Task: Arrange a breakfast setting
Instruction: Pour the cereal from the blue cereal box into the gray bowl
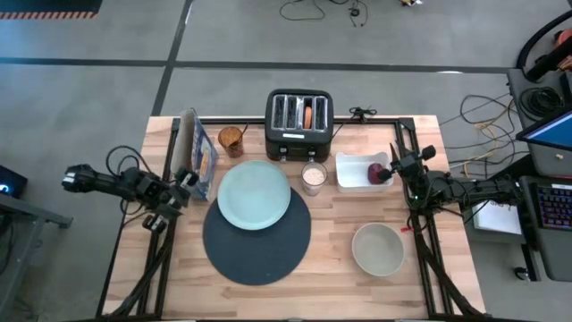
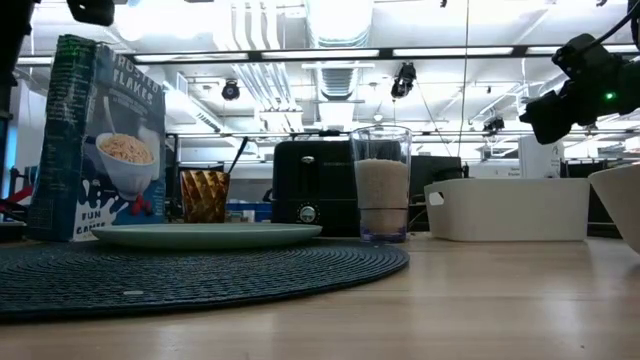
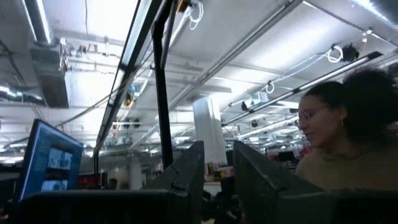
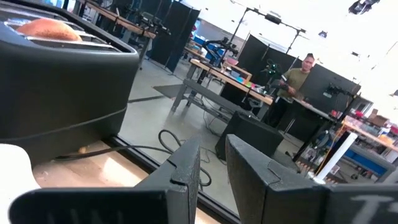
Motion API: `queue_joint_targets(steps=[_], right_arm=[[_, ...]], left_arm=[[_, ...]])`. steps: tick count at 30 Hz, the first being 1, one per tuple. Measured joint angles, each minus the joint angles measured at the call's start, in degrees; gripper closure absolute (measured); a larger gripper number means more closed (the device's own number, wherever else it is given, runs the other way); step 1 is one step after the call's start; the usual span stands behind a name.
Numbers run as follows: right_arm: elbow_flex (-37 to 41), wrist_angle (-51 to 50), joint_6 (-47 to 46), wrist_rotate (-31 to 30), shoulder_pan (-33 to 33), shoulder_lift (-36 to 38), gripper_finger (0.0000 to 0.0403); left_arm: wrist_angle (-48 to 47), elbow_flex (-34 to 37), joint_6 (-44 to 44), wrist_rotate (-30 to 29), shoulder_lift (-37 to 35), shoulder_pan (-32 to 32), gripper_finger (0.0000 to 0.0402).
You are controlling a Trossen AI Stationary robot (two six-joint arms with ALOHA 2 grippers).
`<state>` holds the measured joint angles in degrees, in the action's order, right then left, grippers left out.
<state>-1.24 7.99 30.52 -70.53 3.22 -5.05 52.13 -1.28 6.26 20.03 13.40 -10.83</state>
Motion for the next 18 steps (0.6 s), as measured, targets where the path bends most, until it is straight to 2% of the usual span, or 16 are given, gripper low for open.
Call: queue_joint_targets(steps=[10,13,16,18], right_arm=[[0.0,0.0,-0.3,0.1,0.0,0.0,0.0335],[0.0,2.5,-15.3,0.4,0.0,0.0,0.0335],[-0.2,6.2,-34.5,0.6,0.2,0.1,0.0335],[-0.2,6.6,-39.6,2.7,0.2,0.1,0.0335]], left_arm=[[7.7,0.0,0.1,0.0,4.1,0.0,0.0333],[9.7,0.0,0.2,0.0,5.1,0.0,0.0333],[9.4,-0.7,0.5,-0.1,6.3,0.0,0.0333],[9.5,-2.1,1.1,-0.7,7.4,0.0,0.0333]])
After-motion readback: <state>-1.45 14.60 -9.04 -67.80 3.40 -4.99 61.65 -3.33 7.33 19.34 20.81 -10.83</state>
